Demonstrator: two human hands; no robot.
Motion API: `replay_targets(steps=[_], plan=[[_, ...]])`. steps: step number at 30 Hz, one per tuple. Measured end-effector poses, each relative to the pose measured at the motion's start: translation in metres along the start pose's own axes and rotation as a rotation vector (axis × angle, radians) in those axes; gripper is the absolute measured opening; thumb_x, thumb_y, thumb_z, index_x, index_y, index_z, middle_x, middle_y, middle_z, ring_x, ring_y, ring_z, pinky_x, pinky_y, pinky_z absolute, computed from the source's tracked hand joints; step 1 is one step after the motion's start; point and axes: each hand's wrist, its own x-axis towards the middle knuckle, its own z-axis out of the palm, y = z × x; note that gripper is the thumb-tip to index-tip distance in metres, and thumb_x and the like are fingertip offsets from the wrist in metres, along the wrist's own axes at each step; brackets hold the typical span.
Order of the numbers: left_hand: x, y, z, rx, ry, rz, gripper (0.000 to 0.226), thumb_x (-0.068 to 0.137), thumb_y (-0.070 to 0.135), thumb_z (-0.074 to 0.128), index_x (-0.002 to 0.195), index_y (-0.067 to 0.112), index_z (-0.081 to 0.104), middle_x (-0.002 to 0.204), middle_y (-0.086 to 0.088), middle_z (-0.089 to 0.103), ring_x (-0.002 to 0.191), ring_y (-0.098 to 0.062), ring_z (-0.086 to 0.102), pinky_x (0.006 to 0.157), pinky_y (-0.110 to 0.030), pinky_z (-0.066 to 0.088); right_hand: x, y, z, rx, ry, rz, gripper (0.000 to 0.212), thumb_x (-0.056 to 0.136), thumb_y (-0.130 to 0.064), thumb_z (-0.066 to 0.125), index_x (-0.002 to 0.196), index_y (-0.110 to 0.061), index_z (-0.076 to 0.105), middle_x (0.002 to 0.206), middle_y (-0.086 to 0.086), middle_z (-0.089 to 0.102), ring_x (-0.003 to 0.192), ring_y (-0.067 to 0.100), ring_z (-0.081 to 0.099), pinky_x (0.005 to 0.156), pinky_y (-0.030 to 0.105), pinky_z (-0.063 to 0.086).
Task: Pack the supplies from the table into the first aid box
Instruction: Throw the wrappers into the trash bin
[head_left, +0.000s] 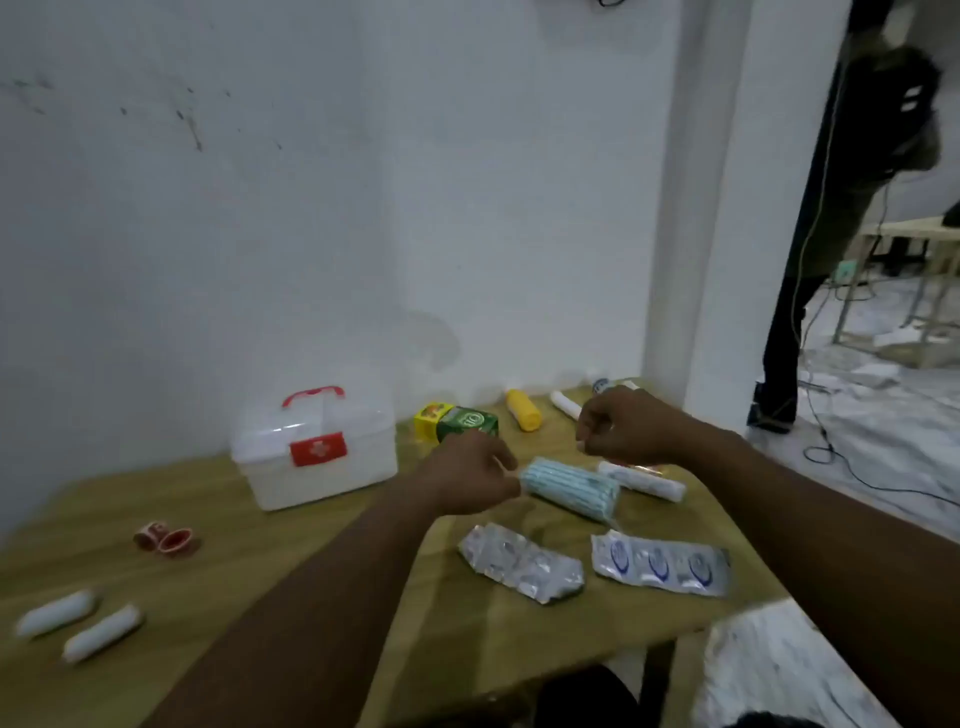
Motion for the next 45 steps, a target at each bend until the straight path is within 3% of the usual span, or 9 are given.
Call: replay_targets(steps=[6,11,15,19,25,36,39,42,45], plan=[[-0.011,0.002,0.057,0.085,-0.228,0.013,0.042,0.070,0.047,0.082,0.108,0.029,0.074,0.114,0.005,0.066,0.106,-0.013,0.062,0.093,-0.035,0.052,-0.041,0.029,0.020,-0.026,-0.169,0.126,0.003,0.076,-0.018,0.074,0.077,-0.016,0.072,0.071,-0.013,0.062,0.071,0.004,0.058,0.061,0.020,0.043],[-0.010,-0.002,0.064,0.170,-0.190,0.041,0.035,0.069,0.047,0.081,0.100,0.032,0.072,0.111,0.007,0.063,0.106,-0.013,0.059,0.090,-0.036,0.052,-0.059,0.042,0.040,-0.133,-0.358,0.254,0.034,0.062,-0.034,0.090,0.080,-0.030,0.061,0.086,-0.010,0.060,0.077,0.009,0.055,0.065,0.028,0.046],[-0.013,-0.006,0.070,0.224,-0.125,0.021,0.035,0.071,0.057,0.076,0.096,0.034,0.066,0.105,0.010,0.066,0.099,-0.013,0.060,0.085,-0.038,0.052,-0.064,0.047,0.050,-0.058,-0.306,0.298,0.043,0.059,-0.040,0.091,0.086,-0.029,0.059,0.092,-0.008,0.059,0.081,0.011,0.055,0.066,0.030,0.048],[-0.015,-0.012,0.076,0.012,-0.105,-0.038,0.027,0.071,0.041,0.084,0.089,0.030,0.065,0.100,0.000,0.066,0.090,-0.014,0.061,0.071,-0.029,0.047,-0.065,0.044,0.050,-0.074,-0.309,0.278,0.039,0.061,-0.036,0.091,0.077,-0.030,0.056,0.098,-0.005,0.061,0.094,0.018,0.060,0.076,0.035,0.054],[-0.002,0.022,0.059,-0.078,-0.133,0.022,0.018,0.077,0.023,0.082,0.076,0.022,0.064,0.073,0.002,0.068,0.061,-0.008,0.061,0.048,-0.012,0.042,-0.074,0.042,0.014,-0.033,-0.305,0.277,0.018,0.071,-0.018,0.085,0.080,-0.027,0.072,0.092,-0.006,0.064,0.079,0.008,0.058,0.058,0.023,0.044],[0.028,0.216,0.120,-0.153,-0.255,0.384,0.013,0.085,0.034,0.074,0.079,0.022,0.074,0.073,0.006,0.069,0.065,-0.010,0.062,0.057,-0.022,0.046,-0.189,0.118,-0.105,0.182,0.061,0.567,0.015,0.082,-0.002,0.076,0.094,-0.009,0.079,0.083,0.002,0.073,0.065,0.006,0.062,0.046,0.007,0.043],[0.020,0.246,0.169,-0.149,-0.352,0.388,0.015,0.087,0.026,0.073,0.088,0.013,0.078,0.074,0.002,0.071,0.067,-0.014,0.069,0.055,-0.019,0.043,-0.228,0.159,-0.089,0.257,0.104,0.687,0.014,0.081,-0.003,0.076,0.094,-0.006,0.079,0.088,0.010,0.075,0.069,0.013,0.063,0.055,0.018,0.051],[0.013,0.247,0.229,-0.137,-0.505,0.329,0.014,0.090,0.012,0.066,0.092,0.003,0.076,0.083,-0.008,0.075,0.068,-0.024,0.076,0.054,-0.020,0.053,-0.261,0.203,-0.040,0.287,0.133,0.808,0.011,0.080,0.001,0.072,0.087,-0.004,0.079,0.078,0.009,0.071,0.062,0.013,0.058,0.045,0.013,0.045],[0.009,0.226,0.297,-0.112,-0.587,0.236,0.011,0.088,0.011,0.066,0.093,0.005,0.073,0.098,-0.010,0.075,0.078,-0.028,0.075,0.074,-0.031,0.061,-0.285,0.244,0.033,0.340,0.051,0.940,0.012,0.077,-0.001,0.072,0.080,-0.010,0.079,0.075,0.010,0.072,0.068,0.023,0.064,0.055,0.025,0.051]])
